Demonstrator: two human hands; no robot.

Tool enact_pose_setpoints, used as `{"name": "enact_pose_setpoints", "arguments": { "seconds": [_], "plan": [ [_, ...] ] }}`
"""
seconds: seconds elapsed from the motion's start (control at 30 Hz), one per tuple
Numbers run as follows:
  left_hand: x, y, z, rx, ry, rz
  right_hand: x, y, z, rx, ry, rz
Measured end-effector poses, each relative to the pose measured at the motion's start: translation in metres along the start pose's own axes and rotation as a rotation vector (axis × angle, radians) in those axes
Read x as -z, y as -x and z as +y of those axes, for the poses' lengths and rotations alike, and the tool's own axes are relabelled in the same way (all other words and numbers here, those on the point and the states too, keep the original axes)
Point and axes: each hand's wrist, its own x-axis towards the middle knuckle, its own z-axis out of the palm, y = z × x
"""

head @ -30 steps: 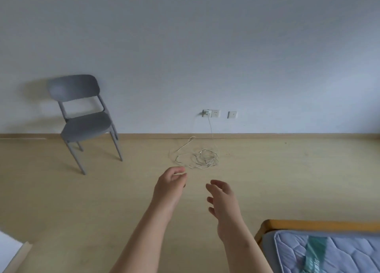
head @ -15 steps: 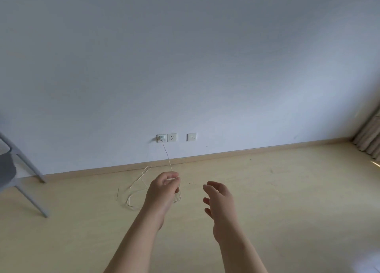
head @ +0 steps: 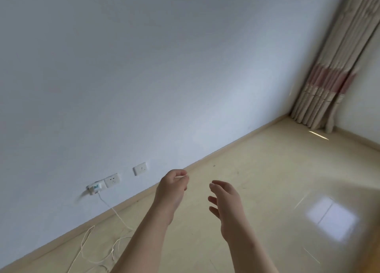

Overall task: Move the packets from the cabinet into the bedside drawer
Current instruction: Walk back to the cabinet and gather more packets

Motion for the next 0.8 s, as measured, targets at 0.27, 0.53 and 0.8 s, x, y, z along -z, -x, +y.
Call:
{"name": "enact_pose_setpoints", "arguments": {
  "seconds": [0.27,0.53,0.8],
  "plan": [
    [-0.129,-0.136,0.054,0.019,-0.136,-0.347,0.055,-0.138,-0.046,-0.108,-0.155,0.306],
    [-0.323,-0.231,0.121,-0.080,-0.168,-0.518,0.188,-0.282,-0.116,-0.036,-0.196,0.504],
    [-0.521,-0.289,0.194,-0.059,-0.200,-0.653,0.336,-0.398,-0.186,-0.057,-0.240,0.592]
  ]
}}
